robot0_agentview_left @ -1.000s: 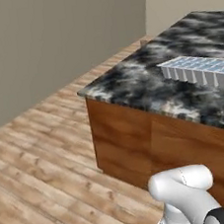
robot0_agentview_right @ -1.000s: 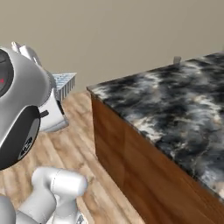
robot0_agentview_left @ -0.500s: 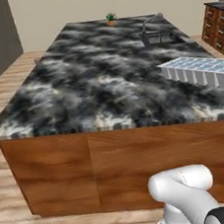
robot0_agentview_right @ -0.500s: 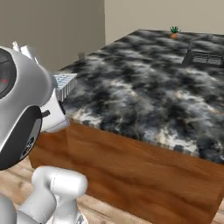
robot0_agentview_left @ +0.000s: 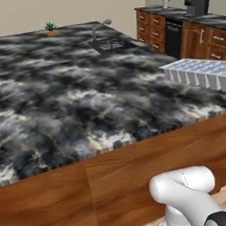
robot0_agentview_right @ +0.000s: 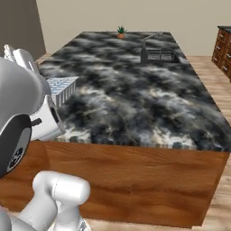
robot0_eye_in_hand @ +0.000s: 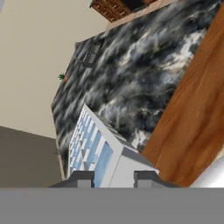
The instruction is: Open the freezer door, pick up the ice cube tray from the freezer, and place it on the dining counter.
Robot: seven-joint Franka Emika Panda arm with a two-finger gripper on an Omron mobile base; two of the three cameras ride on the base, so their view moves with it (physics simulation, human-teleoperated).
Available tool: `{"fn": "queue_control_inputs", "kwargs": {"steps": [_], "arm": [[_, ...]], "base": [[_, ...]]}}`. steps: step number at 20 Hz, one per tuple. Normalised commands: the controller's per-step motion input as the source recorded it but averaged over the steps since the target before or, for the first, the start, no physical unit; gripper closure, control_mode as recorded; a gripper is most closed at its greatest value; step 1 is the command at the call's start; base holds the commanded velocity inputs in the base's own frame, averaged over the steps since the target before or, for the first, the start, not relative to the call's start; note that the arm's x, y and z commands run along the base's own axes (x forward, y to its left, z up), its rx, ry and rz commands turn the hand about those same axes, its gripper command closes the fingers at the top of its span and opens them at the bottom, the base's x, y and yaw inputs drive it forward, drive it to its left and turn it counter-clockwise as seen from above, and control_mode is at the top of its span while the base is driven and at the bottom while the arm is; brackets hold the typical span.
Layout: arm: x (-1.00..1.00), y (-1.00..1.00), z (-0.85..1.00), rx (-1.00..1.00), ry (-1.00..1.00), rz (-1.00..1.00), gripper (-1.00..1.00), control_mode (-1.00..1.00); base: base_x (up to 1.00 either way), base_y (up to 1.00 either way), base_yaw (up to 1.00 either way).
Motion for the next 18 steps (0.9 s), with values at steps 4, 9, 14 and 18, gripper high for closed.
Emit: {"fn": "queue_control_inputs", "kwargs": {"steps": [4, 9, 14, 18], "arm": [[0.0, 0.0, 0.0, 0.0, 0.0, 0.0, 1.0, 1.0], [0.0, 0.0, 0.0, 0.0, 0.0, 0.0, 1.0, 1.0], [0.0, 0.0, 0.0, 0.0, 0.0, 0.0, 1.0, 1.0], [0.99, 0.0, -0.2, 0.0, 0.0, 0.1, 1.0, -1.0]], "base": [[0.67, 0.84, -0.22], [0.67, 0.61, -0.18], [0.56, 0.25, -0.07], [0.0, 0.0, 0.0]]}}
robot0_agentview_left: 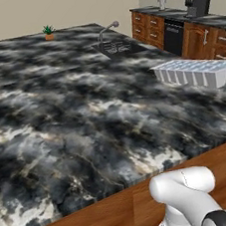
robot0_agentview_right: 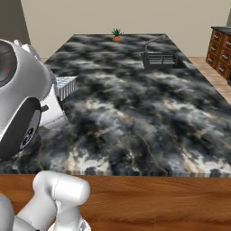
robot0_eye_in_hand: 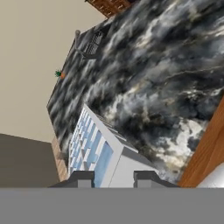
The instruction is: Open the freezer door, pick up the ice cube tray from the freezer, and place it on the dining counter.
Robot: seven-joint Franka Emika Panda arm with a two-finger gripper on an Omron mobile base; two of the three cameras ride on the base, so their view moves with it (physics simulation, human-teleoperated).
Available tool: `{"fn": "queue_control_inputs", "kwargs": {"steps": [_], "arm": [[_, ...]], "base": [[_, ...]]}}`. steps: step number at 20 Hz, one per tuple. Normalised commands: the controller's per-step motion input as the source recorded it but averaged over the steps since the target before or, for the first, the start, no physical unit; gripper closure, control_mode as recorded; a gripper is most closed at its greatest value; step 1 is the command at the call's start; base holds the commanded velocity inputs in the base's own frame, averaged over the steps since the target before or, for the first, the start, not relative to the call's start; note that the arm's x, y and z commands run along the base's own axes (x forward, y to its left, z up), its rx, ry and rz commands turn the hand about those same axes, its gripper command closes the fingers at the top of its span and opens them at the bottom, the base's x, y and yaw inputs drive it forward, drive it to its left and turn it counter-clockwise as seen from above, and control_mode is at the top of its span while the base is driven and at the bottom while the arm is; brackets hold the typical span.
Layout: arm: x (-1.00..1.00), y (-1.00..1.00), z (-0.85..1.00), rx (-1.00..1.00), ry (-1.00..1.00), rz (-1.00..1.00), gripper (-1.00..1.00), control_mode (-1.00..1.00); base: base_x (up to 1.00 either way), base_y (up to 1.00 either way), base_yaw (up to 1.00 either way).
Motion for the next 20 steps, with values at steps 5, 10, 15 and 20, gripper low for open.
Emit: {"fn": "queue_control_inputs", "kwargs": {"steps": [5, 10, 15, 20], "arm": [[1.0, -0.07, -0.45, 0.0, 0.0, 0.25, 1.0, -1.0], [1.0, 0.0, -0.56, 0.0, 0.01, 0.21, 1.0, -1.0], [0.94, 0.08, -0.37, -0.02, 0.02, 0.04, 1.0, -1.0], [0.7, 0.34, -0.23, -0.04, 0.08, 0.0, 1.0, -1.0]], "base": [[0.0, 0.0, 0.0], [0.0, 0.0, 0.0], [0.0, 0.0, 0.0], [0.0, 0.0, 0.0]]}}
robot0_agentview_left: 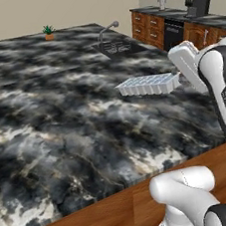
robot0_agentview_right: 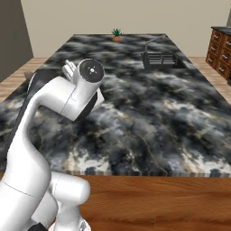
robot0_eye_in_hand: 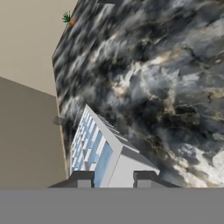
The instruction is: Open the freezer door, pick up the ice cube tray from the freezer, and place it on the dining counter.
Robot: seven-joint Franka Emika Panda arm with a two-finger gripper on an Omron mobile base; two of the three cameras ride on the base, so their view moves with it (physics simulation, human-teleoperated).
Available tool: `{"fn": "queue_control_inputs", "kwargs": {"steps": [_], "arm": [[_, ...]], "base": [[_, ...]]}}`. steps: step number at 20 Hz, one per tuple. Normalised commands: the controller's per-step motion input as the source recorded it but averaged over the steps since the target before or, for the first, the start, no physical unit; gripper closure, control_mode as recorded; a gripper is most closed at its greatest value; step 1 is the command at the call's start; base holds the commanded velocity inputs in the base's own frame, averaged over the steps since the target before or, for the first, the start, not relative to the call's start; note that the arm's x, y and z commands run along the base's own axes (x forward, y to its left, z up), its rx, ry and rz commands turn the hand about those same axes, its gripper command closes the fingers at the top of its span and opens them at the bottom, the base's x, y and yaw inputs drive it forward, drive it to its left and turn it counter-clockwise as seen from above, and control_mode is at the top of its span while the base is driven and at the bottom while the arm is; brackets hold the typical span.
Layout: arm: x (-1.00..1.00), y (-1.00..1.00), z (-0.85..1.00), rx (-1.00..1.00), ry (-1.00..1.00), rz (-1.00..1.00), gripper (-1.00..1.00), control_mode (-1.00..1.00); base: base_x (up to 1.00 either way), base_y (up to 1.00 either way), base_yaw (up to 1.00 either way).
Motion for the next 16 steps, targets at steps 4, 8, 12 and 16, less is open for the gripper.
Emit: {"fn": "queue_control_inputs", "kwargs": {"steps": [4, 8, 12, 16], "arm": [[0.55, 0.26, -0.33, -0.05, 0.09, 0.0, 1.0, -1.0], [0.59, 0.28, -0.33, -0.04, 0.1, 0.0, 1.0, -1.0], [0.51, 0.26, -0.44, -0.04, 0.04, 0.0, 1.0, -1.0], [0.39, 0.28, -0.6, -0.07, 0.0, 0.0, 1.0, -1.0]], "base": [[0.0, 0.0, 0.0], [0.0, 0.0, 0.0], [0.0, 0.0, 0.0], [0.0, 0.0, 0.0]]}}
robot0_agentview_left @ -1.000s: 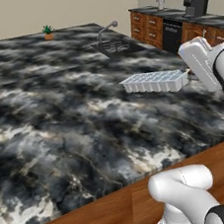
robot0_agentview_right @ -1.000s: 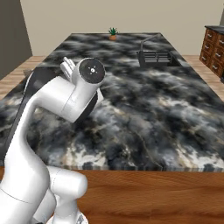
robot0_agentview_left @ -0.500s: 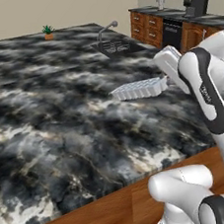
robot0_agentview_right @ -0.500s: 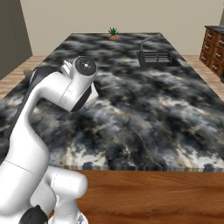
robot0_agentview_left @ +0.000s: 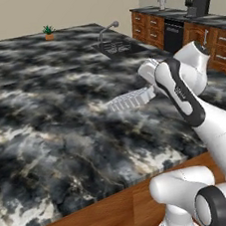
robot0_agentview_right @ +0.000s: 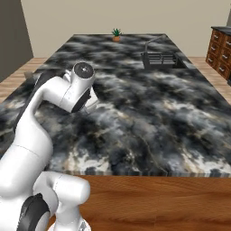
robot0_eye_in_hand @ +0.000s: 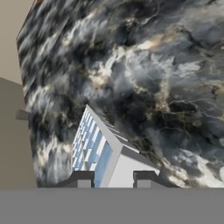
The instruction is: Open the freezer door, pick up the ice cube tray from the freezer, and place it on the dining counter.
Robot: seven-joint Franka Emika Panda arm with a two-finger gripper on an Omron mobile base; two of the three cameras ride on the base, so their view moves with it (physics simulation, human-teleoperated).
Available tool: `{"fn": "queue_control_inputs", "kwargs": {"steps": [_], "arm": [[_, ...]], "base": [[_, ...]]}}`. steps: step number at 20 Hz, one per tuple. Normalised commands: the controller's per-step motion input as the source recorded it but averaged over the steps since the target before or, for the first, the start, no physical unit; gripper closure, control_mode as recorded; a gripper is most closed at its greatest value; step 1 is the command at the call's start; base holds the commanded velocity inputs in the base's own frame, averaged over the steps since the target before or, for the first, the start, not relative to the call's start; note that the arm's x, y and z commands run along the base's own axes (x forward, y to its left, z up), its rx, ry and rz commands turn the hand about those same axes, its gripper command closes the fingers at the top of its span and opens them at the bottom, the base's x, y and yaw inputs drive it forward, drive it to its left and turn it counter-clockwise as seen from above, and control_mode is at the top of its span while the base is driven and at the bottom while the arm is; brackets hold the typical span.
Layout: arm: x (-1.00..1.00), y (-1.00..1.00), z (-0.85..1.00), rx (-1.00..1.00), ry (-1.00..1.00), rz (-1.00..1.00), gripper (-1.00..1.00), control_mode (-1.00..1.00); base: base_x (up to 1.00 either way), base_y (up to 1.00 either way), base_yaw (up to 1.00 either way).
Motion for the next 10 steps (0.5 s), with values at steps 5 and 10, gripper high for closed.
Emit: {"fn": "queue_control_inputs", "kwargs": {"steps": [5, 10], "arm": [[0.25, 0.21, -0.63, -0.04, 0.0, 0.0, 1.0, -1.0], [0.14, 0.04, -0.51, 0.0, -0.01, 0.0, 1.0, -1.0]], "base": [[0.0, 0.0, 0.0], [0.0, 0.0, 0.0]]}}
